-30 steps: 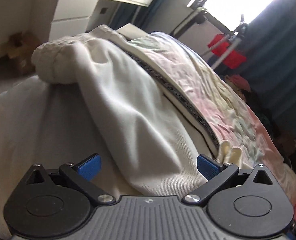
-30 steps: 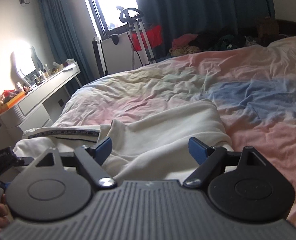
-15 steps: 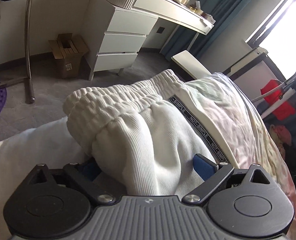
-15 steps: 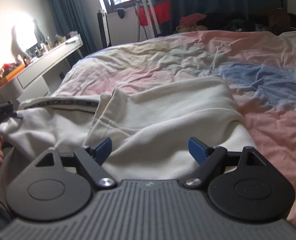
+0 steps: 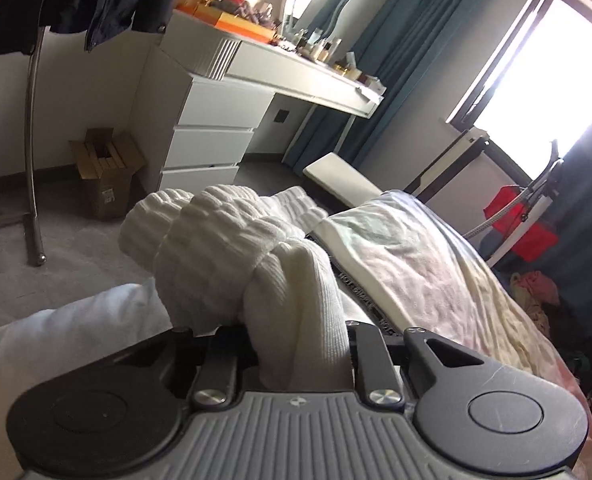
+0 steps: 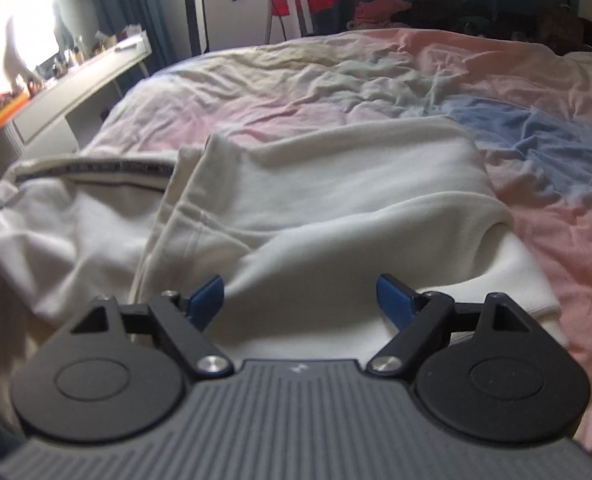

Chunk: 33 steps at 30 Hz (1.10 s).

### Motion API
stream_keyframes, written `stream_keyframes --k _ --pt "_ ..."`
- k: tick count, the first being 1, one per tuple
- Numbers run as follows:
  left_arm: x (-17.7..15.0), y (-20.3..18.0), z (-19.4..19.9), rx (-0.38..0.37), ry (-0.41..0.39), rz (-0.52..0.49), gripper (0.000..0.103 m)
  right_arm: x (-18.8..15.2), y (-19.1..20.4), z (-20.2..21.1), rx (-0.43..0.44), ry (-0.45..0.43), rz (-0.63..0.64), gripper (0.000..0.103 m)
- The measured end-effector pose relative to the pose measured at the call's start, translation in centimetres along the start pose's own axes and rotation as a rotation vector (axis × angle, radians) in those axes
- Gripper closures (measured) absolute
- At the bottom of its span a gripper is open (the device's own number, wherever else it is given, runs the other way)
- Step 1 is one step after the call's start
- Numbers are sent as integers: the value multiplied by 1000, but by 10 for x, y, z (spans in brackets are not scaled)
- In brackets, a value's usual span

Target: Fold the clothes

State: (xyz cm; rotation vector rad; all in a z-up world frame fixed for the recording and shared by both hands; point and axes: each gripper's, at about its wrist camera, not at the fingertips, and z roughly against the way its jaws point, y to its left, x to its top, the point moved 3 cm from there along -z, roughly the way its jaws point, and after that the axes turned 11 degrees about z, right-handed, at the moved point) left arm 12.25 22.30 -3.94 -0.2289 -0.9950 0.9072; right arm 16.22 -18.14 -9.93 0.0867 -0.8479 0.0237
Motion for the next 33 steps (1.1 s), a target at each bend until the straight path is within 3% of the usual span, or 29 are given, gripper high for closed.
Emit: stream_keyframes --k 7,12,16,22,25,27,29,33 --pt "-31 -102 88 -164 -130 -140 88 10 -59 46 -130 -134 -196 18" --pt "-91 -189 140 -251 -222 -280 89 28 -92 91 -246 -294 -201 18" --pt "-166 -253 161 -317 -251 -399 90 29 -130 118 -316 -381 -269 18" --pt "-296 -305 151 -400 -185 -596 90 -8 -188 136 -287 -484 -583 16" --pt "-367 -313 134 -422 -107 -734 90 -26 -210 140 -290 -524 -709 16" --pt "-404 -312 118 -424 -8 -805 90 -32 -216 136 -262 -522 -740 16" --pt "-427 -309 101 -422 97 -859 89 -36 -218 132 -222 -510 -744 16" --pt "-435 -308 91 -455 147 -932 77 -36 -215 125 -152 -496 -724 16"
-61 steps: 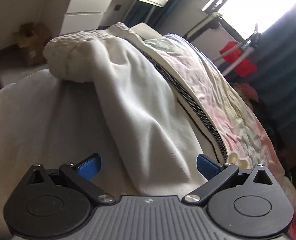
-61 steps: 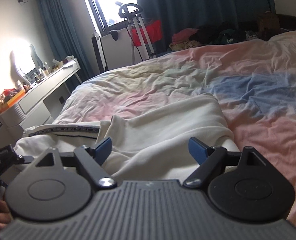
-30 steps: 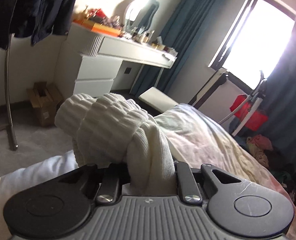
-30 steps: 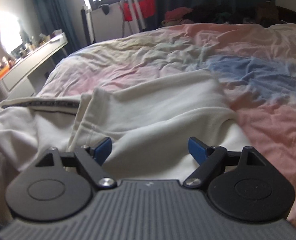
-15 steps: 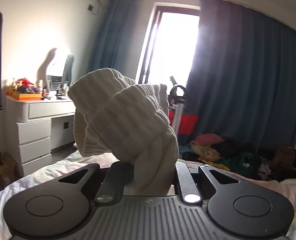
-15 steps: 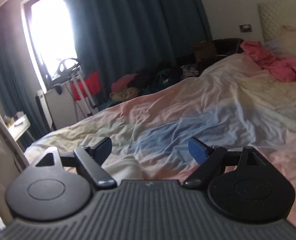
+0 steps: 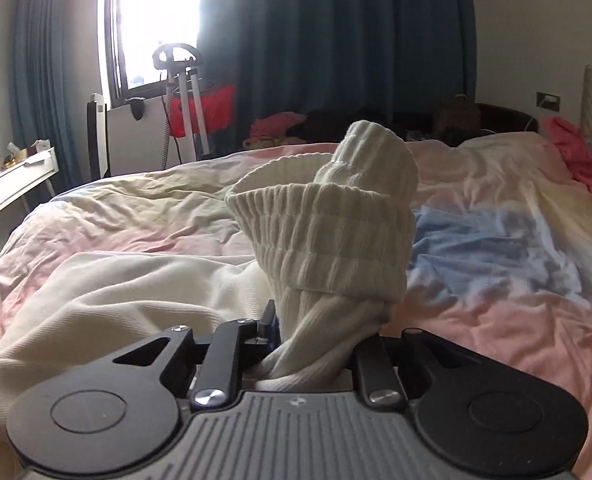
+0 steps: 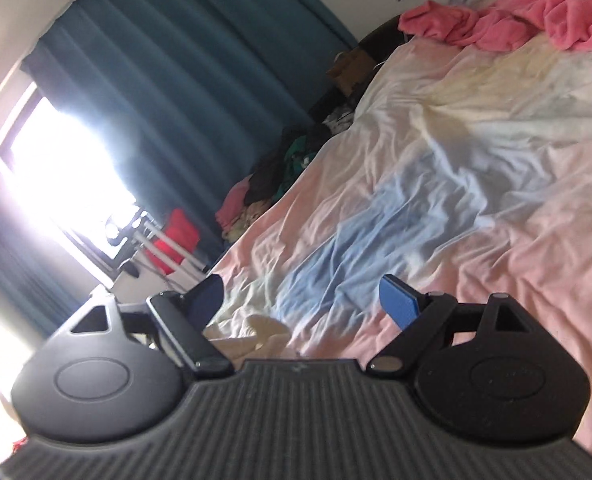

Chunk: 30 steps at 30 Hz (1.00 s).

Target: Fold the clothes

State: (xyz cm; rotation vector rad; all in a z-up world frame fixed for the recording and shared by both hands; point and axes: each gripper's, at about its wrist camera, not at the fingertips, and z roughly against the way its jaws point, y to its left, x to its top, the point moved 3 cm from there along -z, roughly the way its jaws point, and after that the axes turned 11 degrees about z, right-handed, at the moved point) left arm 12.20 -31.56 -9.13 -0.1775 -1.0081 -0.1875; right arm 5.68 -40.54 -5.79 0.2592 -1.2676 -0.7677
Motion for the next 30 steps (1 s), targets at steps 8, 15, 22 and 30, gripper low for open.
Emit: stream_keyframes --k 8,15,22,30 --pt "-8 74 27 -186 113 -82 5 -11 13 -20 99 112 -31 16" --pt "-22 132 96 -164 110 -118 5 -24 20 -40 169 262 -88 16" --pt "-27 199 127 -8 29 -148 3 -54 39 -69 206 451 -87 16" --pt "-35 227 126 -16 17 -101 1 -78 61 -94 58 462 74 27"
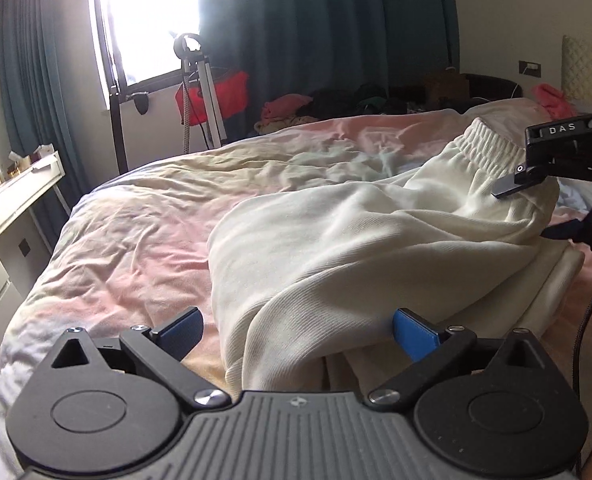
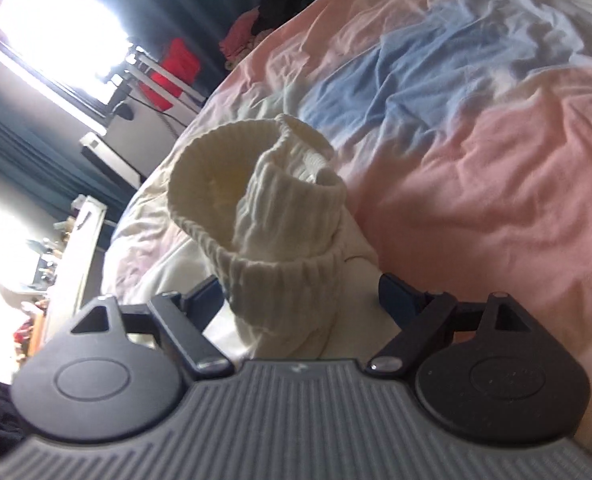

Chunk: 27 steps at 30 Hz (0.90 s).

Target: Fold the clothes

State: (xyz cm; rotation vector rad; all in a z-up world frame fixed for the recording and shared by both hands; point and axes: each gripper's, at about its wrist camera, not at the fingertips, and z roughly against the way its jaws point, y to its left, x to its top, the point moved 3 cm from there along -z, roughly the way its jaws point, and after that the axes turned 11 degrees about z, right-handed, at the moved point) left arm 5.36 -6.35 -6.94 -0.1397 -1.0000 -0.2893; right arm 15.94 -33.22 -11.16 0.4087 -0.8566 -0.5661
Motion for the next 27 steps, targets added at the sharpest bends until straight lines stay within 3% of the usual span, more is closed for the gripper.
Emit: stream_keyframes --k 1,5,8,12,16,18,20,22,25,27 --pt "0 0 -1 0 -13 -10 1 0 1 0 8 -19 -4 46" --pt "5 7 -8 -83 -29 74 1 5 10 14 35 -93 35 68" --pt "9 15 -5 -141 -29 171 1 14 6 28 96 -153 -3 70" --pt "12 24 -6 -158 -16 229 1 20 -17 17 90 -35 -83 69" --pt "16 42 -12 -163 16 330 1 24 -36 0 104 99 -128 64" --pt "17 55 -17 -215 52 430 0 27 -36 -3 115 135 -83 60" --pt "15 70 -26 -309 110 554 0 27 -38 -5 116 166 -47 40" --pt "12 84 -37 -345 154 656 0 22 -44 -9 100 199 -62 22" --pt "6 101 -57 -336 204 760 0 11 -52 -22 165 270 -152 21" --pt "-1 108 -74 -333 254 817 0 8 -49 -29 180 297 -145 21"
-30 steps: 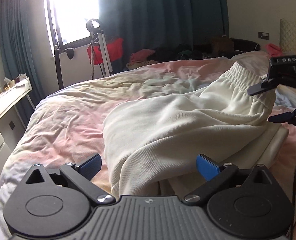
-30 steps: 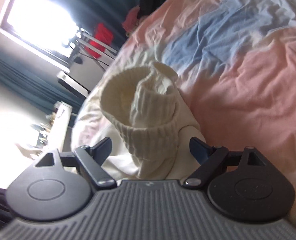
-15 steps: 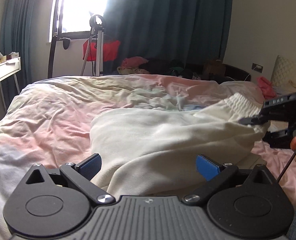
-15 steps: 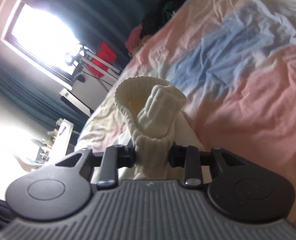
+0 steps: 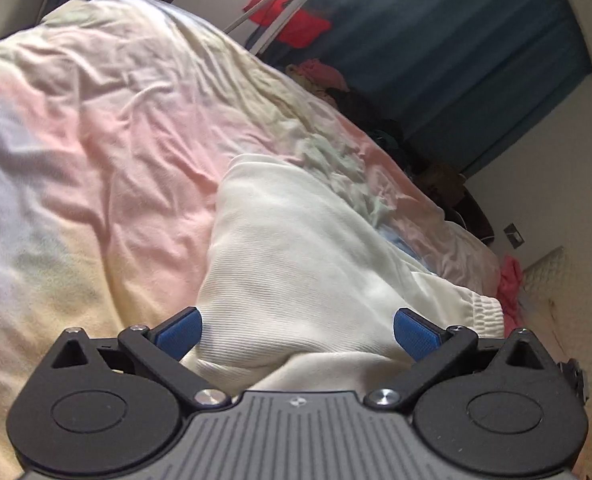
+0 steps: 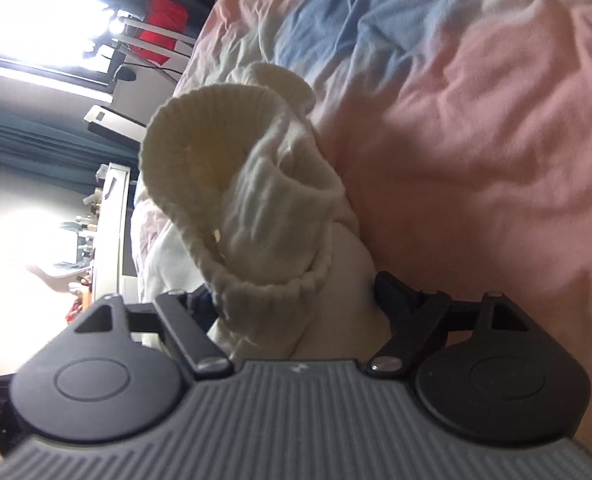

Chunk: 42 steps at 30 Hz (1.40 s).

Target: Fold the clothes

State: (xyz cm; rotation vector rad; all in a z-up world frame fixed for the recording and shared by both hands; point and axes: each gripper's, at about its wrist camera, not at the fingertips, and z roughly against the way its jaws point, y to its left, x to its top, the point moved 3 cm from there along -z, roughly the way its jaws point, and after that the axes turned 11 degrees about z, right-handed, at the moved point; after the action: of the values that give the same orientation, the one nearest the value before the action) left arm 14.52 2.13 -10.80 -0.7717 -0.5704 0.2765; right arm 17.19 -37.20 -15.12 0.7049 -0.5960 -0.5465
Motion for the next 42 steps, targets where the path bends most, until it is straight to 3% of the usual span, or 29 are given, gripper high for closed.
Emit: stream_keyframes --k 3,5,8,12,15,19,23,27,29,32,37,42 --pt "3 15 -20 -12 75 79 0 0 12 -6 1 7 68 20" --pt "1 16 -25 -6 84 63 0 0 21 -7 2 -2 106 21" --pt "-2 16 -30 13 96 31 0 -2 38 7 35 -109 119 23" --pt "-4 19 -34 14 112 31 0 -4 55 -1 -20 -83 256 23" --pt "-5 20 -36 19 118 18 1 -3 42 -8 -40 -47 220 23" --pt "-4 18 -36 54 111 -2 11 -5 33 -19 -70 14 211 24" --pt "-5 11 -35 75 94 -42 17 -6 32 -20 -87 19 208 25" --pt "-6 2 -31 88 76 -89 33 -6 35 -16 -93 5 224 42" --pt "-9 -5 -27 87 64 -115 39 -5 37 -12 -93 -9 234 57" --pt "-10 -17 -16 68 50 -153 49 -4 45 -2 -84 -52 256 66" --pt "-4 -42 1 24 55 -163 59 -2 61 25 -40 -135 283 70" --pt "5 -108 -5 -34 69 -190 62 16 65 63 -6 -199 275 72"
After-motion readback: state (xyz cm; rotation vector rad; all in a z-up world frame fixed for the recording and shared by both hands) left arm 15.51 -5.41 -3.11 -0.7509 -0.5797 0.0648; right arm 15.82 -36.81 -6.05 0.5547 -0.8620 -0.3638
